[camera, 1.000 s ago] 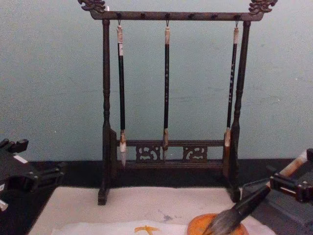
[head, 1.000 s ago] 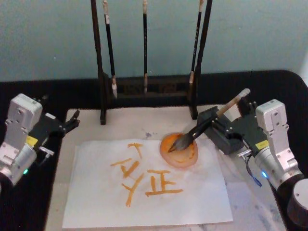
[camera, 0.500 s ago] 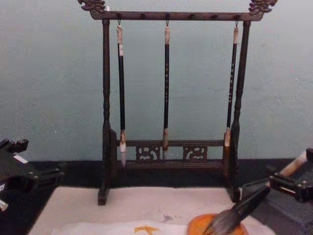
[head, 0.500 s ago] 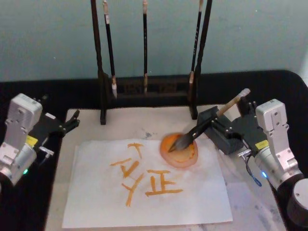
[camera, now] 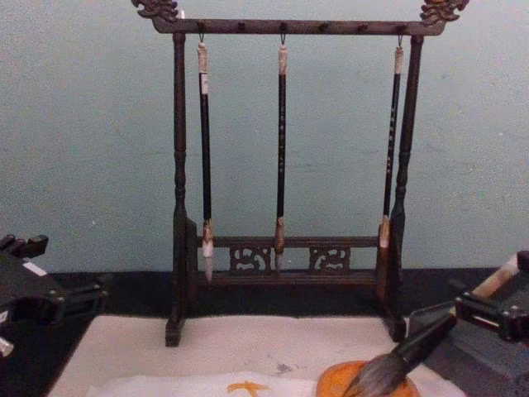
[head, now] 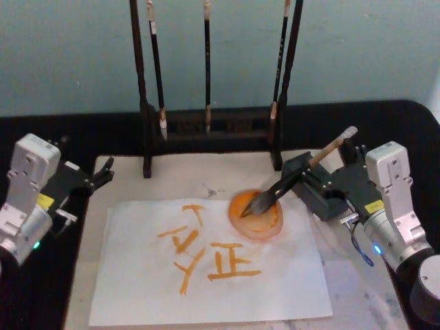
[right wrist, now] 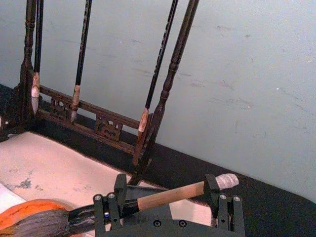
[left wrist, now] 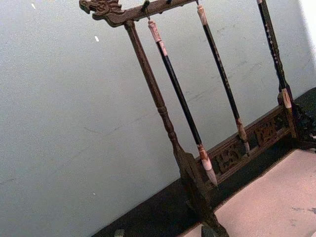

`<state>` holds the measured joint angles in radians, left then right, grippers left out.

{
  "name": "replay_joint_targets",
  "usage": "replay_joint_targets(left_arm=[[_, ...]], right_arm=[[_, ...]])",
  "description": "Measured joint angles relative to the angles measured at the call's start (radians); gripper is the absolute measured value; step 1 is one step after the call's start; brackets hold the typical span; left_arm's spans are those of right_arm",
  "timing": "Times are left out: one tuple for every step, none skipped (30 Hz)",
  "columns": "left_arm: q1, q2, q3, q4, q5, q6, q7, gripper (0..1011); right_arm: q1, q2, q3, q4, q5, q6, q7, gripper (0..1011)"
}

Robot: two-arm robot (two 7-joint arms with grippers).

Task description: Pick up the brush from the inkstone, write on the paper, then place the brush back to its original position.

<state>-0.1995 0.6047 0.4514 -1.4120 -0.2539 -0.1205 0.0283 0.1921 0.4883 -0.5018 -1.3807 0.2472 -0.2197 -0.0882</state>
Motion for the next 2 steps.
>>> replay_joint_targets(left_arm=[[0.000, 0.000, 0.000, 0.000, 0.000, 0.000, 0.000, 1010], [0.000, 0.000, 0.000, 0.000, 0.000, 0.000, 0.000, 1010]], right_arm=[[0.000, 0.000, 0.000, 0.000, 0.000, 0.000, 0.000, 1000], [0.000, 0.000, 0.000, 0.000, 0.000, 0.000, 0.000, 1000]])
